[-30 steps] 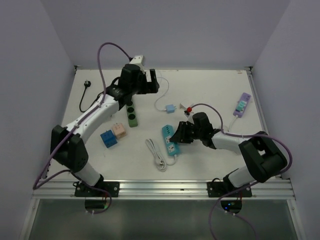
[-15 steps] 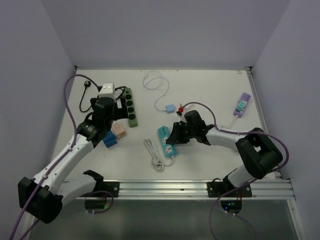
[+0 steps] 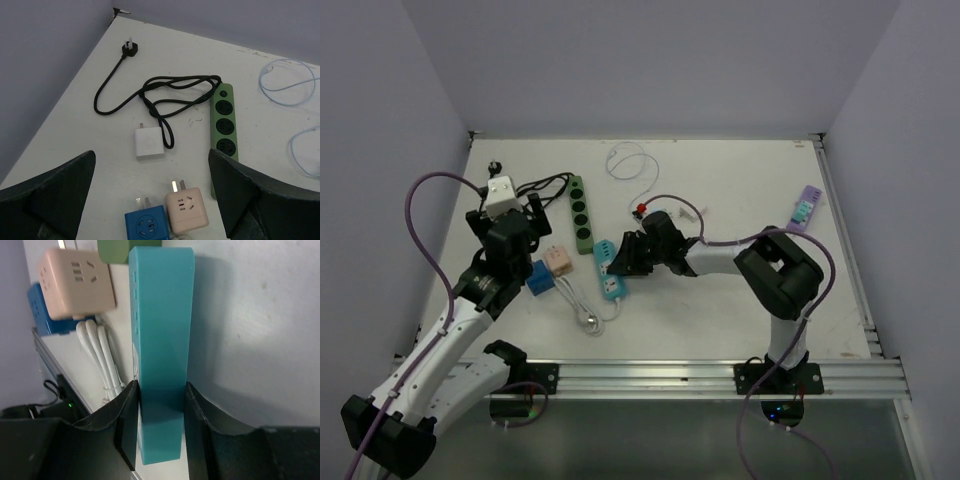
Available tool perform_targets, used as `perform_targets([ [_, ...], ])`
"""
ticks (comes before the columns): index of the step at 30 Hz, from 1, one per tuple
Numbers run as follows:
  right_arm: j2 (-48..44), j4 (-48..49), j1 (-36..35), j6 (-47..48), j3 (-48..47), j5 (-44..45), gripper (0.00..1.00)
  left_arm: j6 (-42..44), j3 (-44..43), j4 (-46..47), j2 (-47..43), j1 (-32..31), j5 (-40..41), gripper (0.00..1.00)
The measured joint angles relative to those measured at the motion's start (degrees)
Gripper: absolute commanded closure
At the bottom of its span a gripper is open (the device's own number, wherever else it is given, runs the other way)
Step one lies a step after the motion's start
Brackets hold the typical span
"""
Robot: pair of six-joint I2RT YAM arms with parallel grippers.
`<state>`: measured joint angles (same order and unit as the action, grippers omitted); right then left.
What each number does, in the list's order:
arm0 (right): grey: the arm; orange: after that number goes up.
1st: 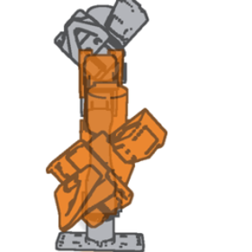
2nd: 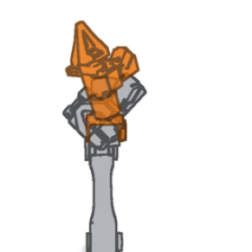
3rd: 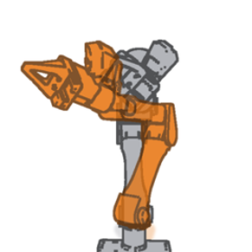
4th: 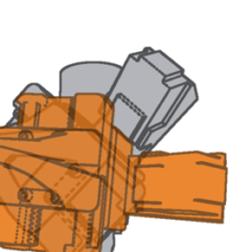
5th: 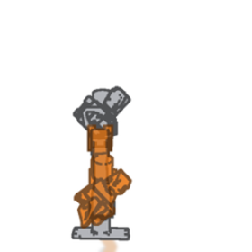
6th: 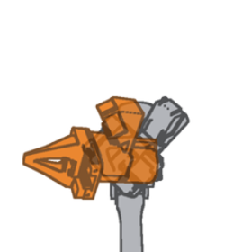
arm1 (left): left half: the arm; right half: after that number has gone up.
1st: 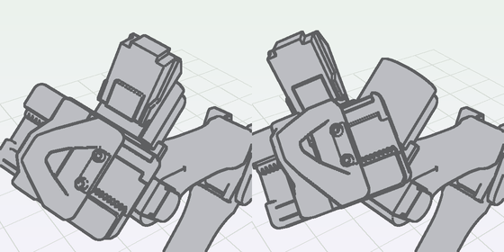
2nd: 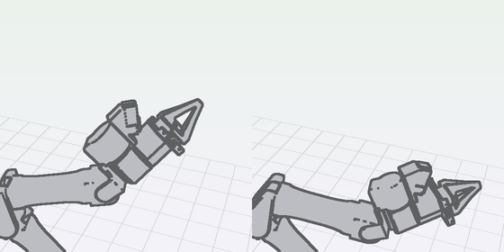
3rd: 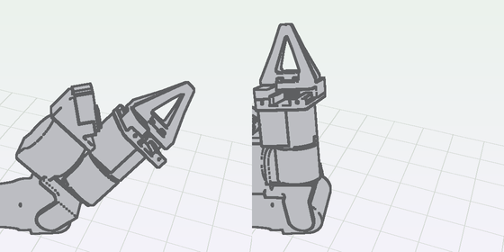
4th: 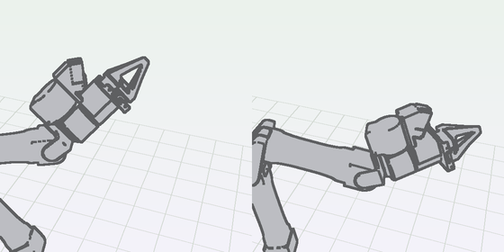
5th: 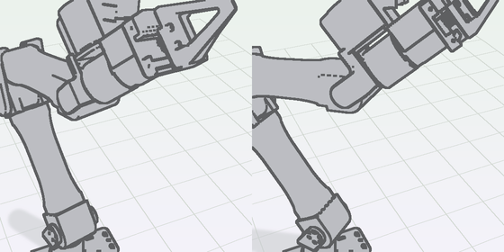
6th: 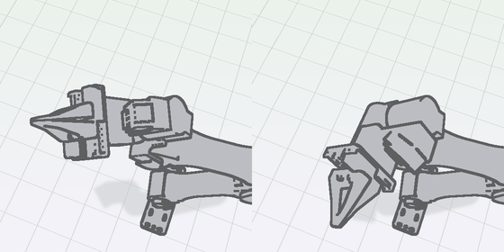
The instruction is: Pull the plug off the socket
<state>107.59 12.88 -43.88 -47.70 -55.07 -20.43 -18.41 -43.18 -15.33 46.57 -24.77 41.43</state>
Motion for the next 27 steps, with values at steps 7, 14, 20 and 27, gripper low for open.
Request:
perform_targets([
  [7,9.7,2.1,-1.0,-5.6,-11.6,3.1,1.00,0.0,0.2,0.1,0.2,0.0,3.4,0.02],
  [14,17.6,-0.6,-3.2,-6.5,-24.2,5.7,0.63,0.0,0.8,0.3,0.5,1.7,3.6,0.03],
  [20,16.5,-6.7,-4.4,-1.6,-26.4,11.4,0.23,0.0,0.8,0.4,0.5,2.2,3.6,0.02],
  [27,7.2,-23.3,-2.3,8.0,-26.5,17.6,0.07,-0.1,0.8,0.4,0.5,2.3,3.4,0.02],
])
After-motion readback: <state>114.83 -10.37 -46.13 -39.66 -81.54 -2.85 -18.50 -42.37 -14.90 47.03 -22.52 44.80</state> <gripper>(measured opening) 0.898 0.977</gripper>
